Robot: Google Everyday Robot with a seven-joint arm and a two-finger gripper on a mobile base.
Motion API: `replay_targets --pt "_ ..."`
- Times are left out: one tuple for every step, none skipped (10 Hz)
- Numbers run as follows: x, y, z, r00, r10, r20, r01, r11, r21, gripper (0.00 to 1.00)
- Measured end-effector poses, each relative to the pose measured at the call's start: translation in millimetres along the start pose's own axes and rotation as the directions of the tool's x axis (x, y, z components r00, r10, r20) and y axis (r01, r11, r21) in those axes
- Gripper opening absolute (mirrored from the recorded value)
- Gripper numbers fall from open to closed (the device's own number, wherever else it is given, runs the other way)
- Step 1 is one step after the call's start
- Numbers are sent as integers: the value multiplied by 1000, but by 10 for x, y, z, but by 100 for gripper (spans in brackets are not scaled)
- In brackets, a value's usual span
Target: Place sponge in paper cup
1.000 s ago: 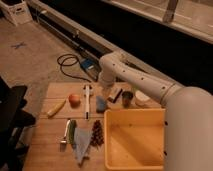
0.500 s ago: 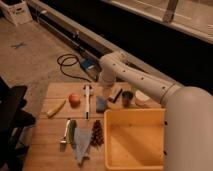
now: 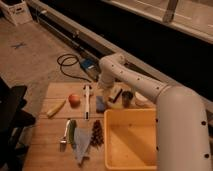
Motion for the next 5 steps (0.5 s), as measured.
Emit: replay_targets --pt "-1 -17 61 1000 -6 8 7 1000 -12 65" --pt "3 -27 123 1000 -11 16 12 1000 -26 65" --pt "17 -35 173 1000 -11 23 11 999 -34 65" --pt "39 -33 262 999 -7 34 9 999 -50 65" --pt "58 -26 353 999 -1 47 4 998 -64 65"
